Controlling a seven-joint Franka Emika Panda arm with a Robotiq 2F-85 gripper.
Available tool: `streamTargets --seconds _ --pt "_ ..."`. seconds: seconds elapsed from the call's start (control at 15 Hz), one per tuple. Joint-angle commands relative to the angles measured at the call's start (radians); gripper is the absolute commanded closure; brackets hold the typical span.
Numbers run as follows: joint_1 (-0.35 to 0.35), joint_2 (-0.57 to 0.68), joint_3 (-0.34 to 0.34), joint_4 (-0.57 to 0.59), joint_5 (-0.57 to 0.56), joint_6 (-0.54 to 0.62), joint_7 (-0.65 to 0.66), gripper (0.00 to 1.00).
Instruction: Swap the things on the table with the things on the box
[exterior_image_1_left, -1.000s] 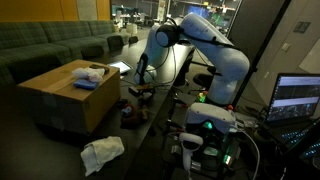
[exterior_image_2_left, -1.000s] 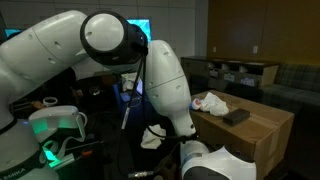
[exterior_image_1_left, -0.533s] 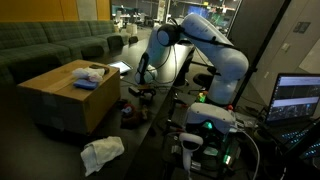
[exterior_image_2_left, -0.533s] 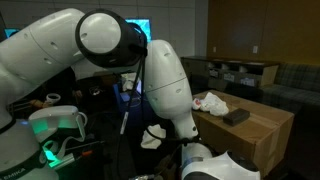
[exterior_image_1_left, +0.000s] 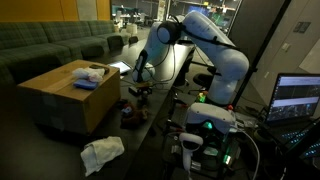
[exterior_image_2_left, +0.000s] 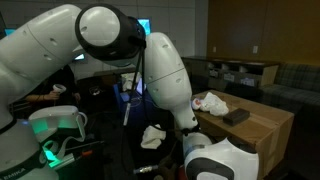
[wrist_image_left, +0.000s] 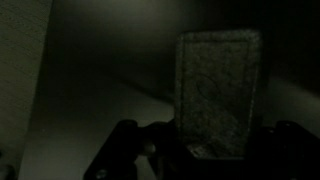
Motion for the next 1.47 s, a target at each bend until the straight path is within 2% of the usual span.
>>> streamTargets --seconds 0.0,0.27,0.53,0.73,1.0,1.27,1.4 --pt "0.040 -0.068 -0.009 -0.033 -0.037 -0.045 -0.084 0.86" --pt "0.068 -0.150 -0.012 -0.080 -0.069 -0.060 -0.169 0.85" --pt "0.100 -0.297 -0.032 -0.167 -0.156 -0.136 -0.273 0.86" --pt "0.137 -0.442 -0.054 -0.238 -0.272 -0.212 -0.338 0.86" --pt "0.183 -0.624 -0.063 -0.267 -0.450 -0.313 -0.336 0.86" --pt "0.207 -0.736 -0.004 -0.207 -0.584 -0.393 -0.317 0.86" --pt "0.211 -0.762 0.049 -0.171 -0.608 -0.408 -0.334 0.86"
